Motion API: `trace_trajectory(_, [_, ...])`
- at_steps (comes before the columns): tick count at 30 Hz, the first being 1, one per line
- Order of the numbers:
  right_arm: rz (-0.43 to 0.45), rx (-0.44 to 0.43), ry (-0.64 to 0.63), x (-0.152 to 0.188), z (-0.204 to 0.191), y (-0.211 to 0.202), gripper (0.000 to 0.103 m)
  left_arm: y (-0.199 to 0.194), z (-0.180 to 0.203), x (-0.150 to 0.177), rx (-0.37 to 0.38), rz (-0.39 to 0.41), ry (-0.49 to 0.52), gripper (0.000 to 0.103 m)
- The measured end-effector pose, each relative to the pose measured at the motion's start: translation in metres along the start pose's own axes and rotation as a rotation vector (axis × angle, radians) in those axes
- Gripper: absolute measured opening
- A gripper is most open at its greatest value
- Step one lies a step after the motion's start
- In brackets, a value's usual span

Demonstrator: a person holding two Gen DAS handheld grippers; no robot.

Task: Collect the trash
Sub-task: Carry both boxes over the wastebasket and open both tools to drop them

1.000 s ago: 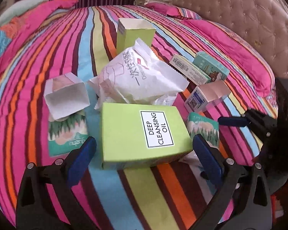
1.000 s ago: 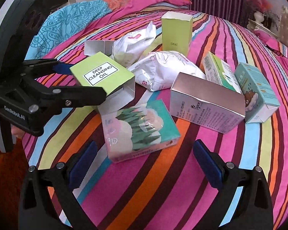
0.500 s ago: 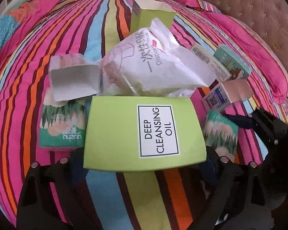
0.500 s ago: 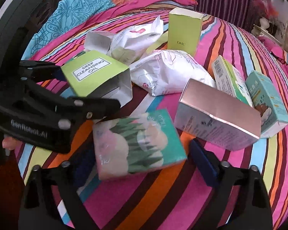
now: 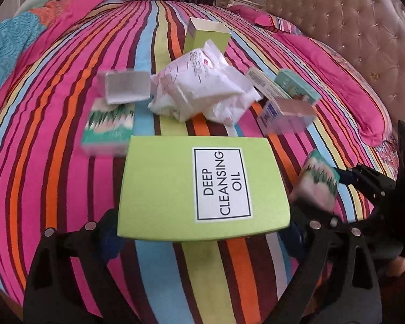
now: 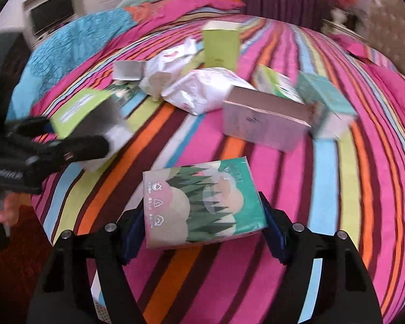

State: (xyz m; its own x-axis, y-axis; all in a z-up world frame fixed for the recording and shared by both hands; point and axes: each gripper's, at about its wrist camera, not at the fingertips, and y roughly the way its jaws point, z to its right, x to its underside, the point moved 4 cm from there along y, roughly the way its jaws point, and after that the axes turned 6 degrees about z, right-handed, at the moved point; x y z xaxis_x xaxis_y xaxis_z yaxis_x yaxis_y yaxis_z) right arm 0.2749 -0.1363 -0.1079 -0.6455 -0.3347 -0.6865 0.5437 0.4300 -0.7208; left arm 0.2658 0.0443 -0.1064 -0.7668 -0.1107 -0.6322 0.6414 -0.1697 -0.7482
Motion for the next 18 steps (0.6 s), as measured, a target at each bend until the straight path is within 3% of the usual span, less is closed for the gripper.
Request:
trace_trajectory(6, [-0.007, 0.002, 0.131, 0.019, 0.007, -0.023, 0.071, -0.032, 0.003, 0.035, 0.009, -0.005, 0.006, 0.090])
trace_trajectory(18, [-0.026, 0.007, 0.236, 0.079, -0.035, -0.082, 0.071, -0.101, 0.023, 0.126, 0.061, -0.057, 0.039, 0.090])
